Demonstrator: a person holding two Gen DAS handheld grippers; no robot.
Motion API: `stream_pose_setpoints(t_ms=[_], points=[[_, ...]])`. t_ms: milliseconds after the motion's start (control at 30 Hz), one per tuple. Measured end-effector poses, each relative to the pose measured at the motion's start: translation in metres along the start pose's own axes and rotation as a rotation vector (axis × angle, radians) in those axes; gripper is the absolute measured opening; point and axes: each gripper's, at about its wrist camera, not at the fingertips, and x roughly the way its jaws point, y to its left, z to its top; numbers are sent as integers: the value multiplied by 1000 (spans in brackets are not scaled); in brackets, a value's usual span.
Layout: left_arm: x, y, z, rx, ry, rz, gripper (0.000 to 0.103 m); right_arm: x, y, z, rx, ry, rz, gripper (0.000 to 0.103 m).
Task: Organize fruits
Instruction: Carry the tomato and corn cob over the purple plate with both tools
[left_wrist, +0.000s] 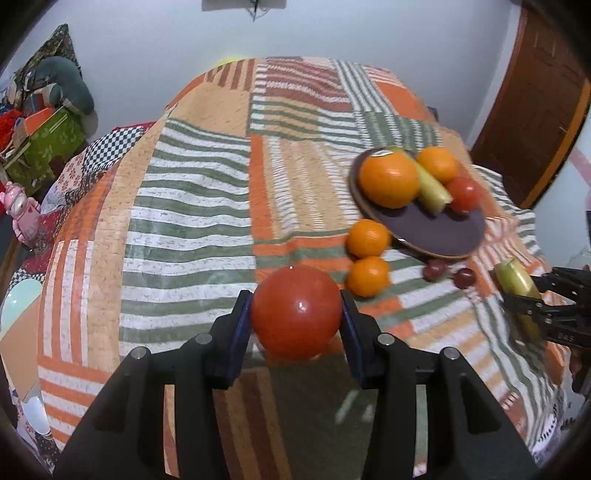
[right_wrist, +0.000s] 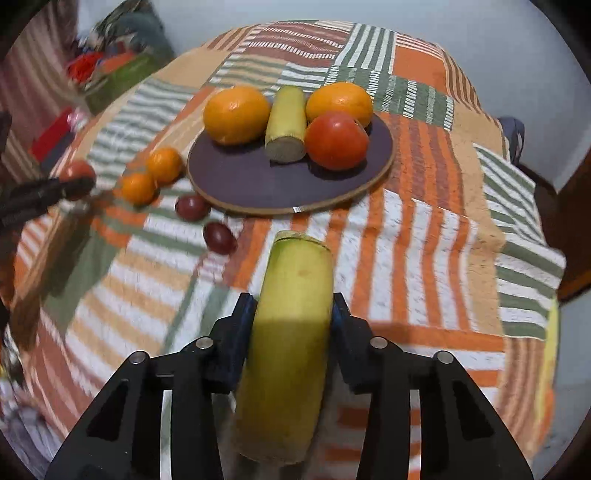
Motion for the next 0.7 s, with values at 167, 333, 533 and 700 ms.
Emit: stream_pose_setpoints(t_ms=[167,333,533,700], points=[[-10,-19,-4,19,-3,-32,45,2,-17,-4,69,9,33,38],[-13,-35,-2,33,-3,-53,45,0,-20,1,125,-52,64,35],[-7,-53,13,51,-11,-72,45,-17,-23,18,153,-148,97,35],[0,-70,29,74,-24,-92,45,-25,-21,35,151,-204,96,35]])
